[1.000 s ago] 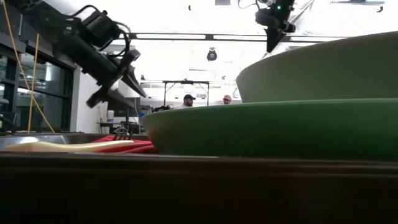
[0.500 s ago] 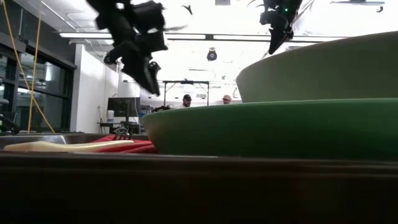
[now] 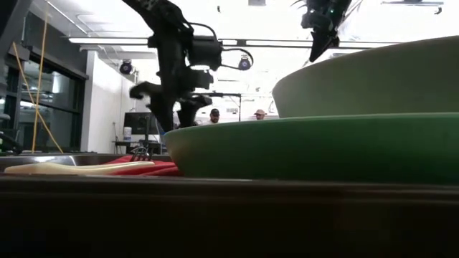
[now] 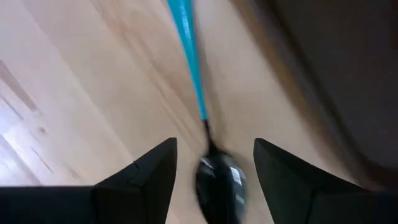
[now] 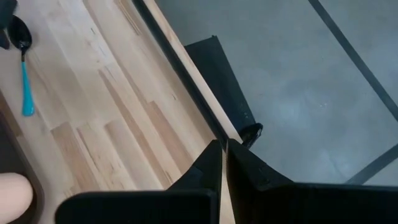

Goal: Set up tray
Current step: Put the blue spoon to the left of the blue fork on the red napkin on the brown serving tray

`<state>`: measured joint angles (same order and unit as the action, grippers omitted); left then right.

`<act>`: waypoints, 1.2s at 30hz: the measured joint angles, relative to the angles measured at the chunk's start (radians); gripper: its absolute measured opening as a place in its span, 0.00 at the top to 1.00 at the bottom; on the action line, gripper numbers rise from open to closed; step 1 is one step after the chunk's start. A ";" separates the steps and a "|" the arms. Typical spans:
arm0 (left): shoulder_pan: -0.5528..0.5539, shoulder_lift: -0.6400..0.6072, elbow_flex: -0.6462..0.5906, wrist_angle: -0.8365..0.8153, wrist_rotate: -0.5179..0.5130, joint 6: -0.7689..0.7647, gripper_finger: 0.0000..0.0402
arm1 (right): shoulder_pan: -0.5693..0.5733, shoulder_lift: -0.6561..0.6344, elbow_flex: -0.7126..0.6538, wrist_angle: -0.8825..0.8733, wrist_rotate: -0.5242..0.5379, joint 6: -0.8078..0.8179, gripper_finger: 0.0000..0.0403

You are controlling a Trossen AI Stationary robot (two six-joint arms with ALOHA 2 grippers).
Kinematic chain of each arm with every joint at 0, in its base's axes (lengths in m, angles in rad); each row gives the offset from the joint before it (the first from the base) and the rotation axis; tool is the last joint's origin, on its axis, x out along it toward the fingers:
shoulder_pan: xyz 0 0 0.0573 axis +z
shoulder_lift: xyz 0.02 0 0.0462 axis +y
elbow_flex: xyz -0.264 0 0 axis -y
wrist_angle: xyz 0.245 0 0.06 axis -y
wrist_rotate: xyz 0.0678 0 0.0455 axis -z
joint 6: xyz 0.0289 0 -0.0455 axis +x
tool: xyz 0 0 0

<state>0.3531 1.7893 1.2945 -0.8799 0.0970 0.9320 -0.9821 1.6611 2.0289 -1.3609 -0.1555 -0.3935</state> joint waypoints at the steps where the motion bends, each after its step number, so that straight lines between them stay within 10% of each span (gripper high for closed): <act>1: 0.000 0.014 0.000 0.016 -0.003 0.005 0.40 | 0.000 0.000 0.000 0.000 0.000 0.002 1.00; 36: 0.000 0.177 -0.008 0.156 -0.035 -0.079 0.42 | 0.001 0.000 0.000 0.002 -0.008 0.034 1.00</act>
<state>0.3534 1.9661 1.2862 -0.7241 0.0625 0.8528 -0.9813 1.6608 2.0285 -1.3594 -0.1638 -0.3592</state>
